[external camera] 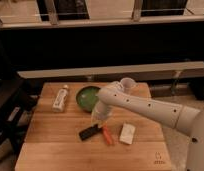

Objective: Place the eraser on the white sponge

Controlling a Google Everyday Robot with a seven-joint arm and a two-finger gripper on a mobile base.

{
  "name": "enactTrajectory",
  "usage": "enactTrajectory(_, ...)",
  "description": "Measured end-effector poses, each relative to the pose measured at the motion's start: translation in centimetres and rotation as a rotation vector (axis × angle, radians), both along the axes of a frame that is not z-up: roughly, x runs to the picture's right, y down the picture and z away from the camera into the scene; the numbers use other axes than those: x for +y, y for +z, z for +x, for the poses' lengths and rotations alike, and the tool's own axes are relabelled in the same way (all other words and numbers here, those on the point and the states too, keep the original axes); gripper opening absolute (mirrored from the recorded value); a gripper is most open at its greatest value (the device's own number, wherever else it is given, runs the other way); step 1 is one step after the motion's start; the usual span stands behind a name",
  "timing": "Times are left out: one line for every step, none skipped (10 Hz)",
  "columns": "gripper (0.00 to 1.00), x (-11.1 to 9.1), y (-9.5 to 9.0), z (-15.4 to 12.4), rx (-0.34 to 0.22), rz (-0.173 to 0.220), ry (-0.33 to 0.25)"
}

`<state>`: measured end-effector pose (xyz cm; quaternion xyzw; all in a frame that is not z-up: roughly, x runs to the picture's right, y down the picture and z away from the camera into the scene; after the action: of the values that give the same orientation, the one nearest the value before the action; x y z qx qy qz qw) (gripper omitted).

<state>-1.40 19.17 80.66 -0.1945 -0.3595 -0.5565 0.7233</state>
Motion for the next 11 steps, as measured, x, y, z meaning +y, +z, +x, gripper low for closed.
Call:
enactTrajectory(0.8, -0.2, 0.2, -0.1, -0.004, 0.003, -0.008)
enactTrajectory(0.8, -0.4, 0.4, -0.1, -0.009, 0.003, -0.017)
enactTrajectory(0.8, -0.4, 0.6, -0.2, -0.016, -0.002, -0.027)
enactTrajectory(0.8, -0.2, 0.9, -0.3, -0.023, -0.01, -0.035)
enactTrajectory(0.8, 0.1, 1.1, -0.5, -0.032, -0.019, -0.04)
enactTrajectory(0.8, 0.4, 1.2, -0.8, -0.036, -0.023, -0.046)
enactTrajectory(0.8, 0.6, 1.1, -1.3, -0.034, -0.018, -0.061)
enactTrajectory(0.8, 0.5, 0.7, -2.1, -0.021, 0.0, -0.085)
enactTrajectory(0.8, 0.2, 0.1, -2.7, -0.009, 0.021, -0.111)
enactTrajectory(0.8, -0.1, -0.4, -3.2, 0.004, 0.042, -0.133)
enactTrajectory(0.8, -0.3, -0.9, -3.6, 0.009, 0.058, -0.149)
